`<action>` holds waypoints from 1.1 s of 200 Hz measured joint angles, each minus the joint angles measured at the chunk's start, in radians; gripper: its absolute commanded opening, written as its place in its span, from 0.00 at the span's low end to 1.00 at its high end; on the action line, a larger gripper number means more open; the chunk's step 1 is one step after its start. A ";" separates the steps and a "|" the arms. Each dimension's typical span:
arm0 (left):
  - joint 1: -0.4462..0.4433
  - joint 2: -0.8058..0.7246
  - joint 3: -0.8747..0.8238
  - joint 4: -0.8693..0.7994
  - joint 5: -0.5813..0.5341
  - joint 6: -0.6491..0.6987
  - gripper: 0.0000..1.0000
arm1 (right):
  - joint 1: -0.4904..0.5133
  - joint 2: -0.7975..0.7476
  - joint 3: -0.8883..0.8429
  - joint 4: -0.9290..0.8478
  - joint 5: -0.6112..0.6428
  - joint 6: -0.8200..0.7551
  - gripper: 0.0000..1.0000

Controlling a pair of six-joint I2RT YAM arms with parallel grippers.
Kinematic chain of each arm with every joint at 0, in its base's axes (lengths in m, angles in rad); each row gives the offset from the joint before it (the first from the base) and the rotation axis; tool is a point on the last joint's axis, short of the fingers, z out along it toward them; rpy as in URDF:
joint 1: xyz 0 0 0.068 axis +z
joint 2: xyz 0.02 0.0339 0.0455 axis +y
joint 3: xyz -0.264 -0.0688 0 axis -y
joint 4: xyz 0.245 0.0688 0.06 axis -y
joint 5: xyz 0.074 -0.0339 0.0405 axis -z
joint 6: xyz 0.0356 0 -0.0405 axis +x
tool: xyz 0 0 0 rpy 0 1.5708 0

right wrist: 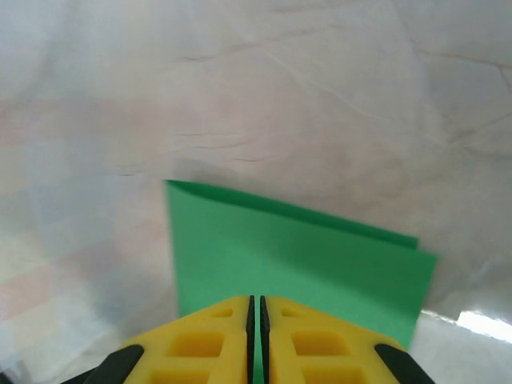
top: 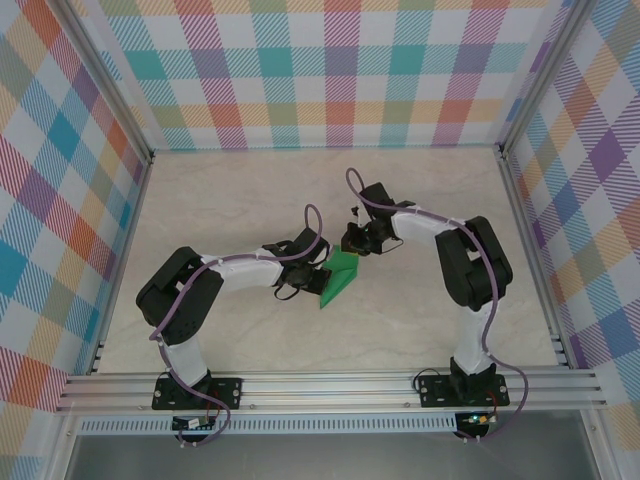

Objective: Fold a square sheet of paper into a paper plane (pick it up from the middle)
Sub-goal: Third fold the triangle at the center of the table.

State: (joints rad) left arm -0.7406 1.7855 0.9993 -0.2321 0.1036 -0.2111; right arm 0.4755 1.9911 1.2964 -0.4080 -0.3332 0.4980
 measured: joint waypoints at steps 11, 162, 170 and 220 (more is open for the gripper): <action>0.000 0.000 0.000 -0.001 0.000 0.000 0.00 | 0.000 0.028 0.005 -0.019 0.005 -0.012 0.13; 0.000 -0.005 0.014 -0.009 0.004 0.018 0.00 | -0.003 0.048 0.029 -0.037 0.004 -0.043 0.13; 0.000 -0.005 0.014 -0.008 0.004 0.018 0.00 | -0.003 0.048 0.029 -0.037 0.004 -0.043 0.13; 0.000 -0.005 0.014 -0.008 0.005 0.018 0.00 | -0.003 0.048 0.029 -0.038 0.004 -0.043 0.13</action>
State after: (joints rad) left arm -0.7406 1.7809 1.0138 -0.2401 0.1081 -0.1928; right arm 0.4721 2.0396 1.3254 -0.4458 -0.3294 0.4553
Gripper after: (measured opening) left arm 0.045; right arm 0.126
